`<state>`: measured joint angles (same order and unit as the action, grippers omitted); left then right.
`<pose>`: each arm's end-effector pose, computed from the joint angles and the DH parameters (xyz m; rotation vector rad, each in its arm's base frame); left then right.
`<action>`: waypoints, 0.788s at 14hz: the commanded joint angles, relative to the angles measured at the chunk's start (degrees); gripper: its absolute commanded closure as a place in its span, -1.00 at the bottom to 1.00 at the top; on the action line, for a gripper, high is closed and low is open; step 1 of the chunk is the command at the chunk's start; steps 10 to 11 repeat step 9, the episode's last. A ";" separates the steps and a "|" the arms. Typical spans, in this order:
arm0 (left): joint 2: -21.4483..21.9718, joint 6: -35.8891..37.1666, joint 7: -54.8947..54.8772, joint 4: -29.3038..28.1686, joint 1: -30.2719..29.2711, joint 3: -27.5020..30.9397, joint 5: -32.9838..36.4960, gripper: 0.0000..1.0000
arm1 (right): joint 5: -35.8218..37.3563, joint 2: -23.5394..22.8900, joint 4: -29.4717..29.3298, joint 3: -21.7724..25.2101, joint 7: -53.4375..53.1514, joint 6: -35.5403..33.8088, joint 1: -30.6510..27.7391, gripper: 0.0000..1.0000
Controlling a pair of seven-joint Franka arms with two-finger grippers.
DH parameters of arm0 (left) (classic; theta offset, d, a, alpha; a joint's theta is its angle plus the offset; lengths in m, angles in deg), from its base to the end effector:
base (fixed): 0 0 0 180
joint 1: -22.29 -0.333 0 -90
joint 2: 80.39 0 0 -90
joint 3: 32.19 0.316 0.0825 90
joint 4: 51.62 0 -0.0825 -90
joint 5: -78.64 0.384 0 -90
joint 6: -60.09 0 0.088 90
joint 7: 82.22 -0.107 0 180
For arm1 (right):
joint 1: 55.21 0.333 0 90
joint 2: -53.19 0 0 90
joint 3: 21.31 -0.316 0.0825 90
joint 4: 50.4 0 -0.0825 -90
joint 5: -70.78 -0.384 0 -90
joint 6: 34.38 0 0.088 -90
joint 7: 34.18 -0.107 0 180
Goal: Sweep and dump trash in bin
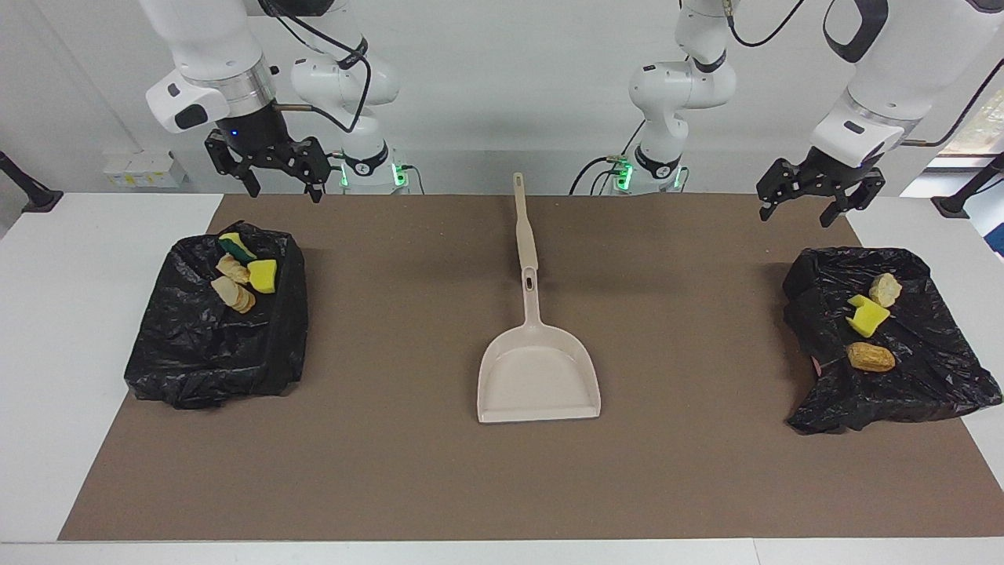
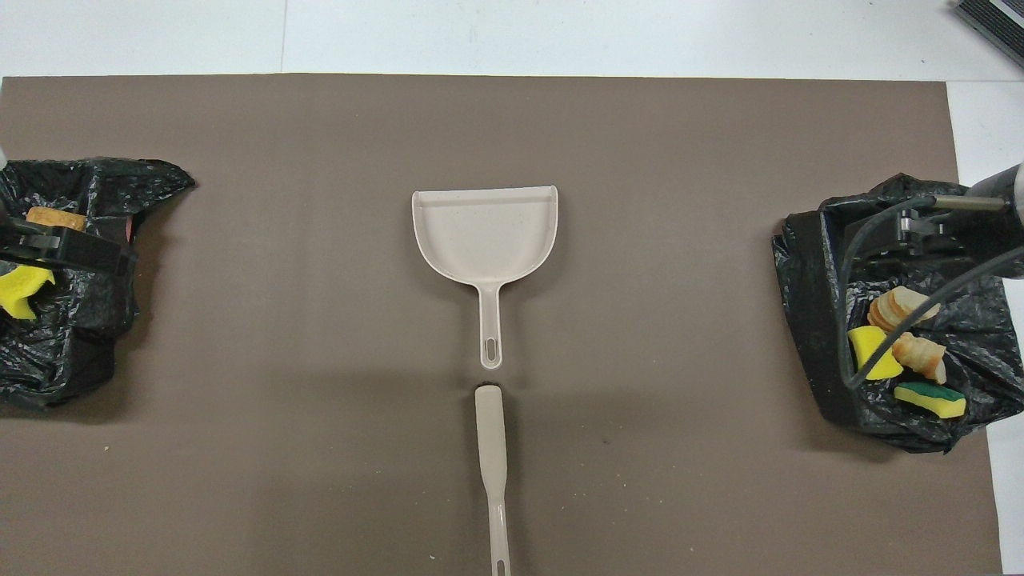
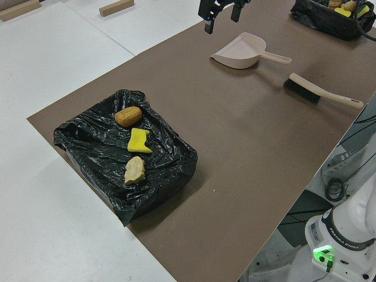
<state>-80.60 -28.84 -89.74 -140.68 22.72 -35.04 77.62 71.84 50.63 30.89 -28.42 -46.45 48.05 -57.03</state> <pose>0.5529 -0.0336 0.6286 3.1095 -0.2944 -0.0082 0.5527 0.0471 0.6592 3.1190 -0.1938 -0.0347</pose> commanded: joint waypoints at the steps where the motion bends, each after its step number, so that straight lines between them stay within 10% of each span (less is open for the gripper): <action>1: 2.41 0.77 0.14 -3.05 -1.31 -0.85 0.94 -1.00 | -1.06 1.68 2.29 0.08 1.12 1.59 -0.37 -1.00; 11: 2.24 3.23 -0.39 -2.09 -0.87 -1.02 0.23 -1.00 | -1.06 1.68 2.29 0.16 0.94 1.59 -0.37 -1.00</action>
